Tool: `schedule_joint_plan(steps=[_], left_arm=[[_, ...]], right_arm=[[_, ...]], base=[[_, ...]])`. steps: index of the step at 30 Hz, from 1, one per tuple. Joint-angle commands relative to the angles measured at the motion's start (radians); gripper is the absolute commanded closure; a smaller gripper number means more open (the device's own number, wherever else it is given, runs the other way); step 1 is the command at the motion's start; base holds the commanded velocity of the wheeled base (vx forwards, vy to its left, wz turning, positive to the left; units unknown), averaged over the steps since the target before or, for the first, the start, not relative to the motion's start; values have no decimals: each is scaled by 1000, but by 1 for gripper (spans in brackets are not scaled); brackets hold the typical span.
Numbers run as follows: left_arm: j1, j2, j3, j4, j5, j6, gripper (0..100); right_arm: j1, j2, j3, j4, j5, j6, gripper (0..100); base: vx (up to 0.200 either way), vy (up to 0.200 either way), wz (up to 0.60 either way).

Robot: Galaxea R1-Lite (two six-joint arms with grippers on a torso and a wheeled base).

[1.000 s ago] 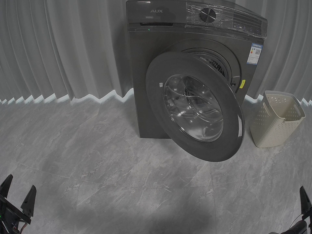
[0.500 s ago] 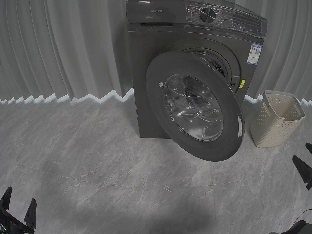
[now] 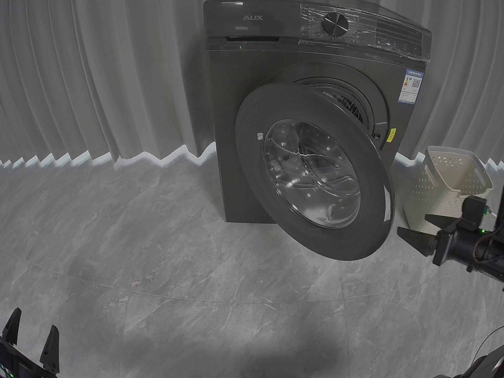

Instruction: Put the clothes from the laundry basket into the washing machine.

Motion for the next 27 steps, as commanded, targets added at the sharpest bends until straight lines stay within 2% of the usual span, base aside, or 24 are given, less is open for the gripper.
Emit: schedule_joint_plan(steps=[1,2,3,4,5,6,7,8,9,11,12,14,16,17,23,26,27], left_arm=[[10,-19,10,14,46,76,0],[10,-18,10,15,34,80,0],[9,-21,4,32,-60,82,0],[9,-21,1,40,-124,79,0],[9,-21,-8,61,-216,53,0],[9,-21,-15,72,-231,37,0],[9,-21,-13,71,-214,27,0],[9,-21,-11,69,-175,22,0],[9,-21,-15,75,-119,20,0],[9,-21,-13,78,40,34,0],[12,-21,-8,75,66,31,0],[12,-21,-1,71,37,34,0],[9,-21,15,68,-23,77,0],[4,-21,13,69,-35,83,0],[6,-21,15,63,-38,68,0],[7,-21,15,63,-38,66,0],[7,-21,16,63,-38,66,0]], right_arm=[[40,242,-80,-91,-69,23,0],[40,247,-81,-96,-73,23,0],[45,270,-83,-124,-80,30,0],[48,274,-83,-137,-81,30,0],[57,279,-80,-162,-84,30,0],[65,279,-78,-173,-84,30,0],[69,279,-77,-177,-86,32,0],[69,279,-77,-177,-87,35,0],[69,280,-78,-177,-87,36,0],[71,282,-81,-177,-87,36,0],[71,283,-80,-179,-87,36,0],[71,283,-78,-179,-87,36,0],[74,283,-80,-179,-87,36,0],[71,283,-81,-179,-87,36,0],[71,305,-101,-179,-92,32,0],[69,329,-112,-180,-109,30,0],[69,349,-124,-182,-130,35,0]], base=[[0,0,0],[0,0,0],[0,0,0],[0,0,0],[0,0,0],[0,0,0],[0,0,0],[0,0,0],[0,0,0],[0,0,0],[0,0,0],[0,0,0],[0,0,0],[0,0,0],[0,0,0],[0,0,0],[0,0,0]])
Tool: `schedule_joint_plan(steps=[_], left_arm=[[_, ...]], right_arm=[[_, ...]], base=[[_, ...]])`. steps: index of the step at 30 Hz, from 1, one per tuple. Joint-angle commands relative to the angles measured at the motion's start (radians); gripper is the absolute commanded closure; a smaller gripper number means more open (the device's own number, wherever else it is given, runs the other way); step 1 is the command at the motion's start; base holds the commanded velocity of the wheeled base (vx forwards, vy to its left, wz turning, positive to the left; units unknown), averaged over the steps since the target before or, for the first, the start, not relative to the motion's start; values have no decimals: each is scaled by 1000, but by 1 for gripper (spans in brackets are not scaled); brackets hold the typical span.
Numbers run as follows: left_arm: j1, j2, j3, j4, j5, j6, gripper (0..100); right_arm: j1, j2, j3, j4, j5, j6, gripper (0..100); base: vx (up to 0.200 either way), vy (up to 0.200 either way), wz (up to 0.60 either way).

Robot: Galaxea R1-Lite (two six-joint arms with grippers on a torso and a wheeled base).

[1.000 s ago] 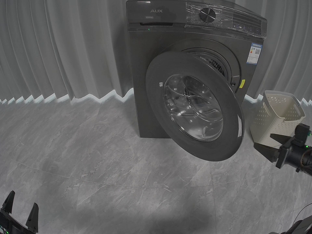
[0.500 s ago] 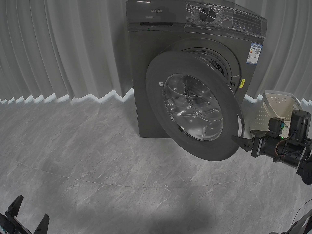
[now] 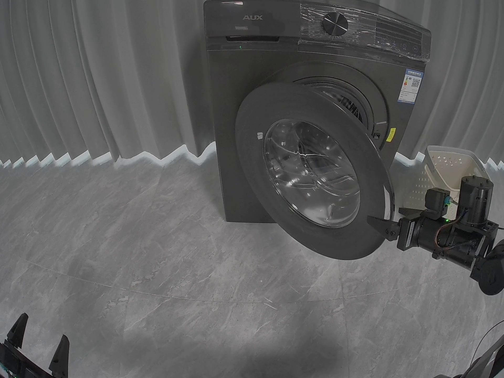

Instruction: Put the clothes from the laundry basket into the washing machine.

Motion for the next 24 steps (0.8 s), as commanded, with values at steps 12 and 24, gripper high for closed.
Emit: schedule_joint_plan(steps=[12,24], left_arm=[[2,-13,16,0,2,1,0],[2,-13,16,0,2,1,0]], right_arm=[[-102,153,-119,-67,-173,-3,0],[-295,-4,-28,-67,-121,-85,0]], base=[[0,0,0],[0,0,0]])
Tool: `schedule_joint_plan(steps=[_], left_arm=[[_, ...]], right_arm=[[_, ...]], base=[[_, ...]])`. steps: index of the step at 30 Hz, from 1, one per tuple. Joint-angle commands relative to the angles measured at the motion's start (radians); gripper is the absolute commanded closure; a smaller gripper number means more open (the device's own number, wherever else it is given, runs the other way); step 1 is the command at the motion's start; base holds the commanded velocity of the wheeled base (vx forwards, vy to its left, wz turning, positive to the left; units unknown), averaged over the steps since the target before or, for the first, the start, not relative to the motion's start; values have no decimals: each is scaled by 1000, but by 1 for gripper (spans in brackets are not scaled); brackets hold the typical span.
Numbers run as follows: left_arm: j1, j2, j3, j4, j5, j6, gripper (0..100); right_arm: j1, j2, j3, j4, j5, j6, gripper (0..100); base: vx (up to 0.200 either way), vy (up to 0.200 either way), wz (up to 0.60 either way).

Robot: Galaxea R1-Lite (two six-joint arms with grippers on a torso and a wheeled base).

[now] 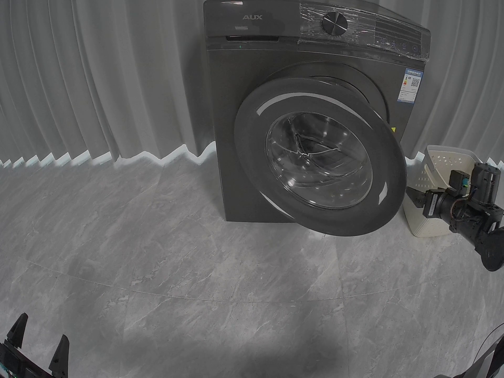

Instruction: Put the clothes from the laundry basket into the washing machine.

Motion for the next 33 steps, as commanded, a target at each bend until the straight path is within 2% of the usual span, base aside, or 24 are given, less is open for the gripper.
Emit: schedule_joint_plan(steps=[1,2,4,5,6,8,15,17,19,26,27,33], left_arm=[[0,-13,16,0,2,-1,0],[0,-13,16,0,2,-1,0],[1,-13,16,0,5,-2,0],[1,-13,16,0,5,-2,0],[1,-13,16,0,7,-4,0],[1,-13,16,-2,11,-4,0],[1,-13,16,-2,11,-6,0],[1,-13,16,-2,11,-6,0],[1,-13,16,-2,11,-6,0],[1,-13,16,-2,10,-2,0],[1,-13,16,-2,10,-6,0],[1,-13,18,-3,10,-6,0]], right_arm=[[-45,-102,82,0,28,-30,0],[-41,-106,97,0,37,-31,0],[-24,-128,143,0,86,-28,0],[-21,-129,146,0,92,-28,0],[22,-149,184,0,150,-26,0],[48,-151,204,-2,176,-19,0],[102,-143,241,-5,190,6,0],[160,-142,263,-33,201,61,0],[190,-140,264,-56,201,87,0],[297,-112,253,-169,198,115,0],[314,-108,253,-192,196,121,100],[341,-69,252,-260,192,158,100]], base=[[0,0,0],[0,-200,0],[0,-200,0],[0,-200,0],[0,-200,0],[0,-200,0],[0,-200,0],[0,-200,0],[0,-200,0],[29,0,0],[200,0,0],[200,0,0]])
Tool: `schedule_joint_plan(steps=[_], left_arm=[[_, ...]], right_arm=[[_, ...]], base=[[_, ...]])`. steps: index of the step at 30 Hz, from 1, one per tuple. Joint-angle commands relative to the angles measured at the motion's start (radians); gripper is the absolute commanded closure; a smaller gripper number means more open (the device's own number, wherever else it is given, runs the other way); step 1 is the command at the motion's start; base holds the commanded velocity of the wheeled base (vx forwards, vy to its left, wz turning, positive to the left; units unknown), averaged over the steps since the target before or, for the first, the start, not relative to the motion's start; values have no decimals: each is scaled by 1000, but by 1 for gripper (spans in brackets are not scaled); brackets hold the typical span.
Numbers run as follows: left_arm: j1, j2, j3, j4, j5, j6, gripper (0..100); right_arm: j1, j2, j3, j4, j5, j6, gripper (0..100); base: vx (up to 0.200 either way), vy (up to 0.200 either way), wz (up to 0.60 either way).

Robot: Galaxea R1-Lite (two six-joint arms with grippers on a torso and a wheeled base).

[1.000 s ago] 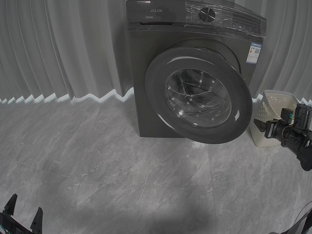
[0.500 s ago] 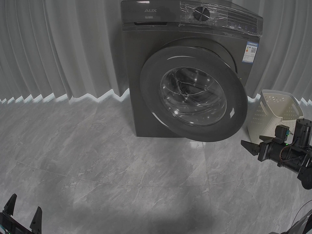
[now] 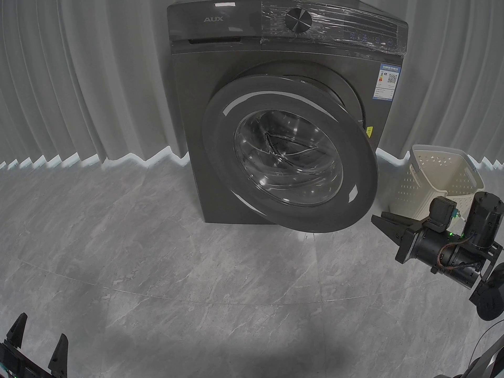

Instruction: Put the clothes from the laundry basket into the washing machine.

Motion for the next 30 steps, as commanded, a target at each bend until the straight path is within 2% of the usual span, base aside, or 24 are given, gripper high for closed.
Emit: schedule_joint_plan(steps=[1,8,13,16,20,23,25,28,30], left_arm=[[1,-15,18,0,0,0,0],[0,-15,18,0,0,-1,0],[0,-15,18,0,0,0,0],[0,-15,18,0,0,2,0],[0,-15,18,0,1,0,0],[0,-15,18,2,1,-1,0],[0,-15,16,0,1,-1,0],[0,-15,18,0,1,-3,0],[0,-15,16,0,1,-1,0]], right_arm=[[16,47,-4,-26,-2,8,100],[15,113,-21,-92,0,9,100],[7,214,-90,-158,-3,8,100],[4,257,-128,-171,-9,8,100],[-15,277,-191,-170,-77,5,100],[-51,269,-224,-168,-94,-6,100],[-68,265,-225,-165,-95,-11,100],[-99,234,-210,-170,-95,-57,100],[-101,215,-190,-171,-95,-63,100]], base=[[200,0,0],[200,0,0],[200,0,0],[0,0,0],[0,0,0],[0,0,0],[0,0,0],[0,-200,0],[0,-200,0]])
